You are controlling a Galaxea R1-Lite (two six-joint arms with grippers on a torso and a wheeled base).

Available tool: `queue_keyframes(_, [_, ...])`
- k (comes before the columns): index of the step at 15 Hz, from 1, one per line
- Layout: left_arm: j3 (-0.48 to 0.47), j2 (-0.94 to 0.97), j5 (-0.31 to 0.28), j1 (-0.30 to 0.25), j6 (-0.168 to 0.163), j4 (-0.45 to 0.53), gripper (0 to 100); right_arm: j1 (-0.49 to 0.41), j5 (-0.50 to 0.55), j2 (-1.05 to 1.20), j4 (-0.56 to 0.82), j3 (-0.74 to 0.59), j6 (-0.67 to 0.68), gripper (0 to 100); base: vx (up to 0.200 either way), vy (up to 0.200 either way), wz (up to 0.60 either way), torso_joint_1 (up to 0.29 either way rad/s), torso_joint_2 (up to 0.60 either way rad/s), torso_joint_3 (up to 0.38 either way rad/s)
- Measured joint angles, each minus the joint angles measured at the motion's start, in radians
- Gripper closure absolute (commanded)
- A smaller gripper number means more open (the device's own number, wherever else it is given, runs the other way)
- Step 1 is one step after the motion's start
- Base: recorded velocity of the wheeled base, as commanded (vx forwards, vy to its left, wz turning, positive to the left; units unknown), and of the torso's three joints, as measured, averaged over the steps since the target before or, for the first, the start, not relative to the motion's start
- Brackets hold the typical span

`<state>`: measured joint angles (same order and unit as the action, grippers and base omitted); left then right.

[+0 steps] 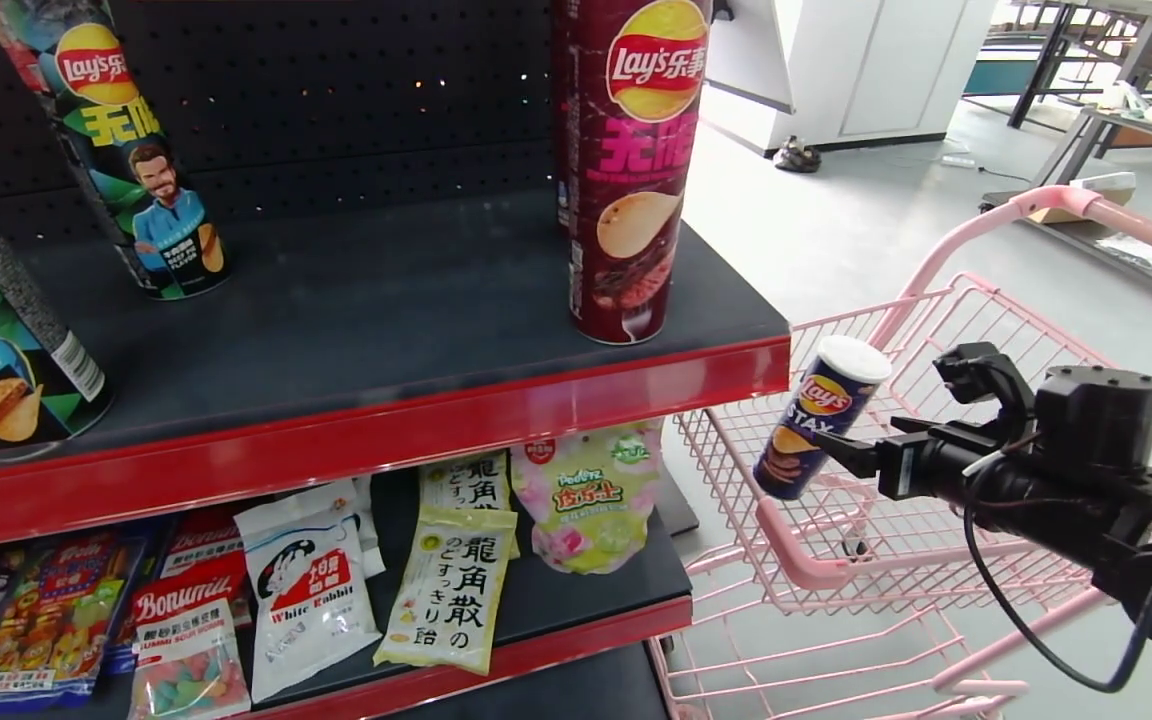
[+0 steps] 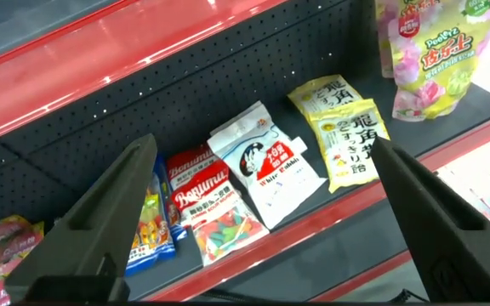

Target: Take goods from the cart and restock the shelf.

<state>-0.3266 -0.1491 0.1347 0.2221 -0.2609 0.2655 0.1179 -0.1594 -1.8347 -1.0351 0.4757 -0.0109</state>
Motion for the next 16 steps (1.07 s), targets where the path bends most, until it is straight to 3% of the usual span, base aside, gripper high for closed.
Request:
queue_keyframes(14, [-0.013,-0.031,0.005,-0.002,-0.003,0.001,0,-0.067,-0.027,-0.244,0.005,0.287,0.007,0,0.000,0.000,0.00,0.000,0.00,0.000])
queue_keyframes(15, [-0.014,-0.034,0.005,-0.002,-0.004,0.001,0,-0.067,-0.029,-0.251,0.005,0.296,0.007,100,0.000,0.000,0.00,0.000,0.00,0.000])
queue_keyframes(16, [-0.015,-0.036,0.005,-0.002,-0.004,0.001,0,-0.067,-0.028,-0.256,0.005,0.300,0.007,100,0.000,0.000,0.00,0.000,0.00,0.000])
